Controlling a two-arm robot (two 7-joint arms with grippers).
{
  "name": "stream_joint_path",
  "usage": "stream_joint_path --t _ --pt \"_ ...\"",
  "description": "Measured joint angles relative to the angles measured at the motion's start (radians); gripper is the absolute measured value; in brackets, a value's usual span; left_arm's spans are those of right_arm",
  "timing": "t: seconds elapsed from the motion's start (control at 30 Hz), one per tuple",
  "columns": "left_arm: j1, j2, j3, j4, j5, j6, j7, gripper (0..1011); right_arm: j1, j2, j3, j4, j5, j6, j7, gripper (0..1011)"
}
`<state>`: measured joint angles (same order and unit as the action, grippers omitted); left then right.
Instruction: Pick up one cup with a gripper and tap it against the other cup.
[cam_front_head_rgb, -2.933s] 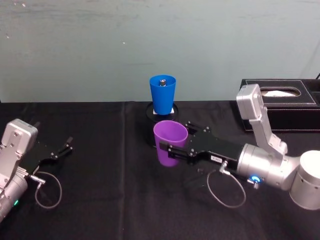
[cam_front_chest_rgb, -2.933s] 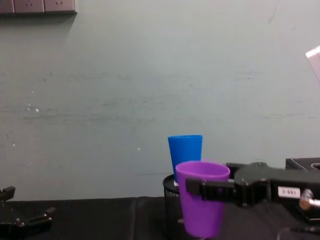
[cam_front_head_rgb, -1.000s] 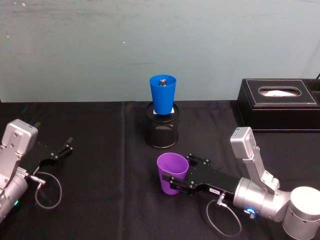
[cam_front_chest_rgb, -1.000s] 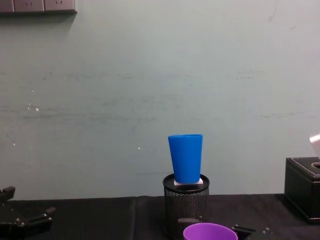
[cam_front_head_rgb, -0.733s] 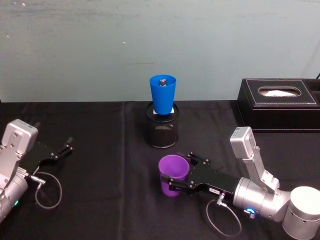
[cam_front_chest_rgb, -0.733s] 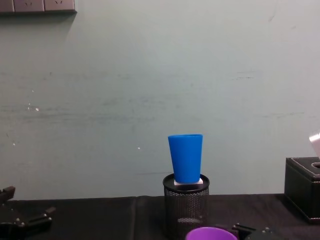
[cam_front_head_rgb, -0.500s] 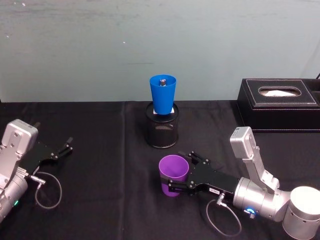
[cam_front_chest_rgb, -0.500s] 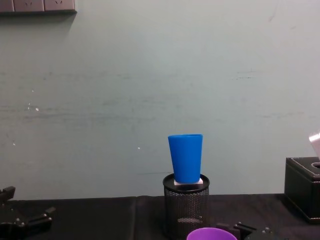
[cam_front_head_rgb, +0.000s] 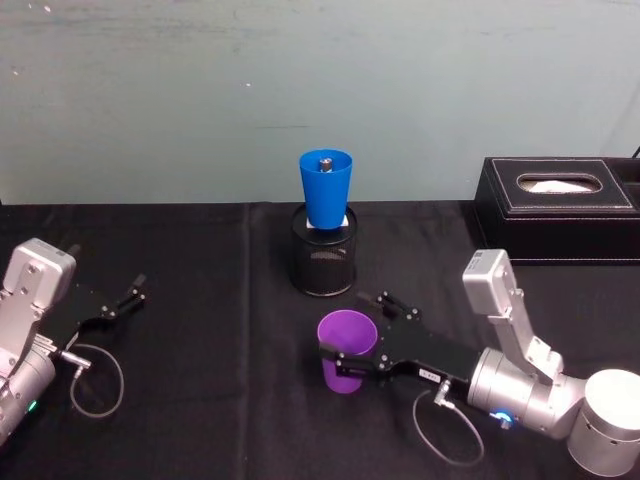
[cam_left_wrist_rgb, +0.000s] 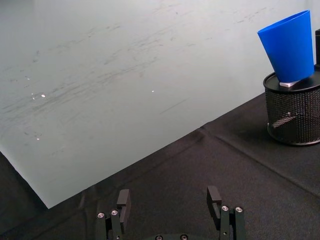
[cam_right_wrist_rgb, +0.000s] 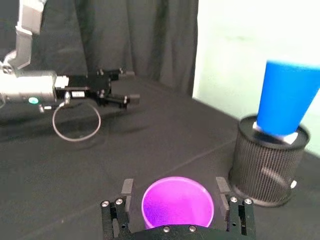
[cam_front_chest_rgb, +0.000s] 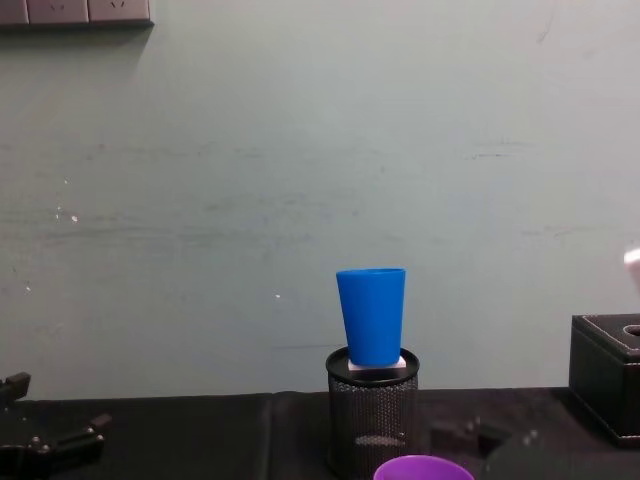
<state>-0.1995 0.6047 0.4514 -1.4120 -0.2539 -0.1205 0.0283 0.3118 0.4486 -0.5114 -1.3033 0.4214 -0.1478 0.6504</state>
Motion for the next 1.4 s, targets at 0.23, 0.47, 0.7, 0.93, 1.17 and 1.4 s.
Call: stream_joint_path --t 0.23,0.47,0.7,0.93,1.17,1.4 --pt "0.0 0.0 0.0 0.0 0.0 0.0 0.0 1000 -0.049 0.005 0.065 -0.067 0.006 -0.039 -0.068 1003" --pt "0.0 0.0 0.0 0.0 0.0 0.0 0.0 1000 -0.115 -0.015 0.151 -0.113 0.005 -0.016 -0.217 1003" --pt "0.0 0.0 0.0 0.0 0.0 0.0 0.0 1000 -0.157 -0.04 0.208 -0.148 -0.04 0.085 -0.383 1003" --pt "0.0 0.0 0.0 0.0 0.0 0.0 0.0 1000 -0.158 -0.054 0.214 -0.16 -0.084 0.166 -0.437 1002" --pt "0.0 0.0 0.0 0.0 0.0 0.0 0.0 1000 -0.14 -0.067 0.203 -0.145 -0.13 0.214 -0.443 1003" --pt "0.0 0.0 0.0 0.0 0.0 0.0 0.0 1000 -0.129 -0.076 0.204 -0.118 -0.142 0.206 -0.415 1002"
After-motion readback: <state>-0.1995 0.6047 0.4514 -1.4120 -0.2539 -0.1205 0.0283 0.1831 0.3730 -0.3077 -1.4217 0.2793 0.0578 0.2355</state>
